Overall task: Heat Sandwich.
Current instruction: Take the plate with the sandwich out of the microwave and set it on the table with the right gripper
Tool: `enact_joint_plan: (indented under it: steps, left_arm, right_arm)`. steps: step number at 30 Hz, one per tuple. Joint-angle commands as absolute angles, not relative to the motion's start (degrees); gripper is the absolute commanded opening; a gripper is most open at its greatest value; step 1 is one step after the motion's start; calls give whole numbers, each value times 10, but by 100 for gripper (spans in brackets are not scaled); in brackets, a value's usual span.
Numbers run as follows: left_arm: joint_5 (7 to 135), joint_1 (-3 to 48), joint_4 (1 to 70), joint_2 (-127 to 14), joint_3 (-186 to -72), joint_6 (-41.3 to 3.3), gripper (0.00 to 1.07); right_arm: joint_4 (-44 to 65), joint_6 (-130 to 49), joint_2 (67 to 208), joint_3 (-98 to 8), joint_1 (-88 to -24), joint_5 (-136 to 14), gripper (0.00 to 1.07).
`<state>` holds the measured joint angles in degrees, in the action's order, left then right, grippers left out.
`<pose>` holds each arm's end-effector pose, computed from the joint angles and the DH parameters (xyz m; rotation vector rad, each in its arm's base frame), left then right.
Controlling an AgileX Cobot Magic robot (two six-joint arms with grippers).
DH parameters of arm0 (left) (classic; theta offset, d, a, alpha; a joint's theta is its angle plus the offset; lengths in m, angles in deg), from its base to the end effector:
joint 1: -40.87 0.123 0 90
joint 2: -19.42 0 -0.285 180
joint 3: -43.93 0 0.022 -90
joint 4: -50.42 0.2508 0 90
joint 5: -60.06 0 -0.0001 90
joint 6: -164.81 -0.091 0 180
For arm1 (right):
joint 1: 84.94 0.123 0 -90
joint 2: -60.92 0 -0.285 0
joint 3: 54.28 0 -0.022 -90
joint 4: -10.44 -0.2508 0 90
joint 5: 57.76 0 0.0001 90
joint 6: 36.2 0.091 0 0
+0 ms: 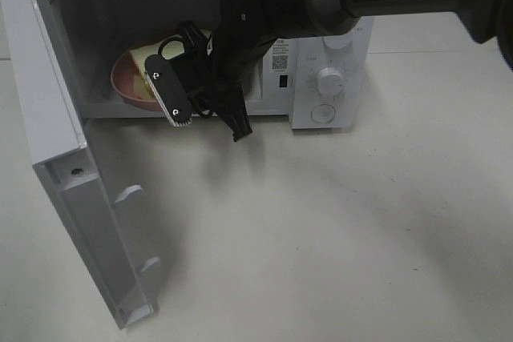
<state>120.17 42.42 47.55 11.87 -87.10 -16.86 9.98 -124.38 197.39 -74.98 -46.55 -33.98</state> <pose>-0.0041 -0.0041 0.2764 0.0040 2.0346 -0.0246 0.3925 0.3114 0.1608 -2.2053 1.1184 -0.3768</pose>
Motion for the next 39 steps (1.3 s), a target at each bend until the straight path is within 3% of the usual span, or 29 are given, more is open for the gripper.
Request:
enact_joint_plan:
  steps: [1, 11, 39]
  left_arm:
    - [1194, 421, 471, 128, -870, -169, 98]
    - [1194, 421, 471, 128, -870, -169, 98]
    - [1194, 421, 471, 128, -870, -169, 98]
  right_arm:
    - [77, -1300, 1941, -725, -474, -367, 0]
    - [5, -1395, 1869, -624, -476, -395, 0]
    - [-10, -1413, 1672, -375, -476, -427, 0]
